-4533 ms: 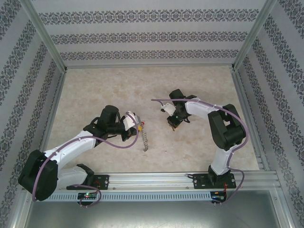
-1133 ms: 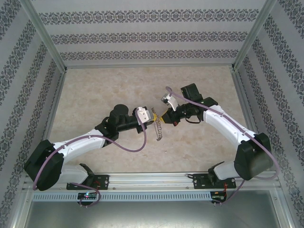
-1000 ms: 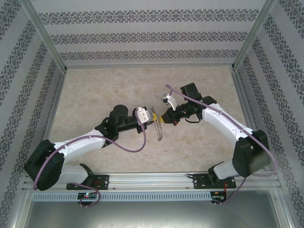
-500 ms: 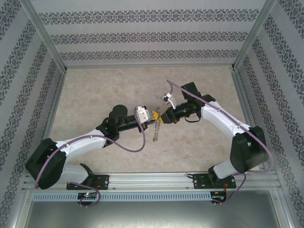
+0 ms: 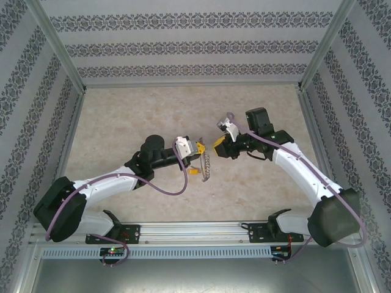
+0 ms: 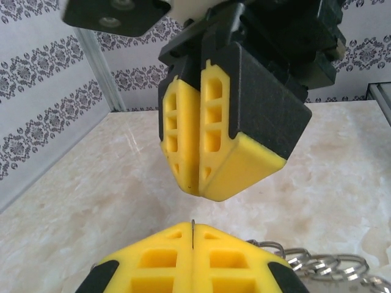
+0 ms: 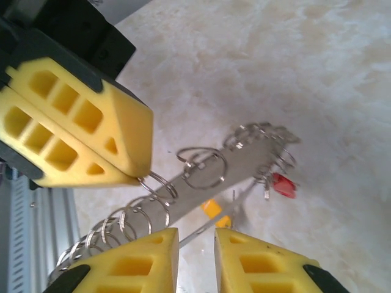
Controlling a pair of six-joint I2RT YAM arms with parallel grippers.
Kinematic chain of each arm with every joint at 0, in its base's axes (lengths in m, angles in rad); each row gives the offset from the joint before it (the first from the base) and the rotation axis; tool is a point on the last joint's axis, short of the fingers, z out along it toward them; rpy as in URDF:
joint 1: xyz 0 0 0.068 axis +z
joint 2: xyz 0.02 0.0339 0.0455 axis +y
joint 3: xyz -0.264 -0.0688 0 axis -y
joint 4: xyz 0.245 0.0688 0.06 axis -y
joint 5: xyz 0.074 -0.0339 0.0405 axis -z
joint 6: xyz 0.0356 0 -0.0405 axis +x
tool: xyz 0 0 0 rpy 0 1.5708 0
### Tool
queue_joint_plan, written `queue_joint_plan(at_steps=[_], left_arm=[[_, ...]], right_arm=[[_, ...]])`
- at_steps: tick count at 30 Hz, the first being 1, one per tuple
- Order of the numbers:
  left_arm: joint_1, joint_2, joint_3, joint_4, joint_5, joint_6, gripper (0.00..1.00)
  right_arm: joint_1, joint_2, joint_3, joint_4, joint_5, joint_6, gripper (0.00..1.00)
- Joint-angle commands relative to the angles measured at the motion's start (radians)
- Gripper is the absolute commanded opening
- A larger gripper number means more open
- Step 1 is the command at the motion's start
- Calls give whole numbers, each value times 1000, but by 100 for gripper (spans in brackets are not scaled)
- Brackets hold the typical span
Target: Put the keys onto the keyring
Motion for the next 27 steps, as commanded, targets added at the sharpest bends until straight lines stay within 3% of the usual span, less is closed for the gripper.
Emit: queue_joint_plan(at_steps=[1, 8, 12, 15, 19, 27], left_arm=[[-10, -2, 8, 83, 24, -24, 0], [3, -43, -11, 24, 16, -8, 0], [34, -112, -47, -12, 32, -9, 0], [42, -149, -55, -43, 59, -5, 0], [41, -178, -64, -67, 99, -6, 0], [44, -200, -58, -100, 143, 2, 0]], right_arm=[[-15, -53, -53, 61, 60, -36, 23], [-19, -60, -77, 71, 260, 5, 28], [-14, -81, -114, 134, 125, 2, 29], [10, -134, -173, 207, 37, -136, 30], [66, -159, -223, 312, 34, -246, 33], [115, -128, -210, 484, 9, -276, 32]])
